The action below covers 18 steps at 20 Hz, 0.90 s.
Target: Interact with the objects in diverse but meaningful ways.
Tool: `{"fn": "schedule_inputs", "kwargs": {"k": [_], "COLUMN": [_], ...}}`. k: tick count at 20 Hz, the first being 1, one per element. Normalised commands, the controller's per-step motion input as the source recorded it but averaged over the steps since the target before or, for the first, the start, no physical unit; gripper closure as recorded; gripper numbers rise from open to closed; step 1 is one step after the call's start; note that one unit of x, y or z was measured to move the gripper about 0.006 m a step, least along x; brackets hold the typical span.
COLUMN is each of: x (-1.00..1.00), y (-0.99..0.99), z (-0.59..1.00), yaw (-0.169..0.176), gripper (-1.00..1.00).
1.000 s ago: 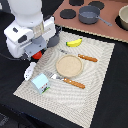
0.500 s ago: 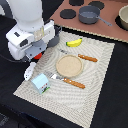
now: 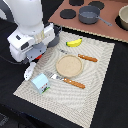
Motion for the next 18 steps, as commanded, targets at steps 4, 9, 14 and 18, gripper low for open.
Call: {"fn": "schedule_inputs", "kwargs": {"k": [4, 9, 14, 18], "x": [-0.56, -0.62, -0.53, -0.13], "y": [0.2, 0.18, 0.14, 0.1], "z": [0.12, 0.05, 0.0, 0.04], "yaw": [-0.016, -0.005, 0.0, -0.017], "gripper": [-1.0, 1.0, 1.0, 1.0]}}
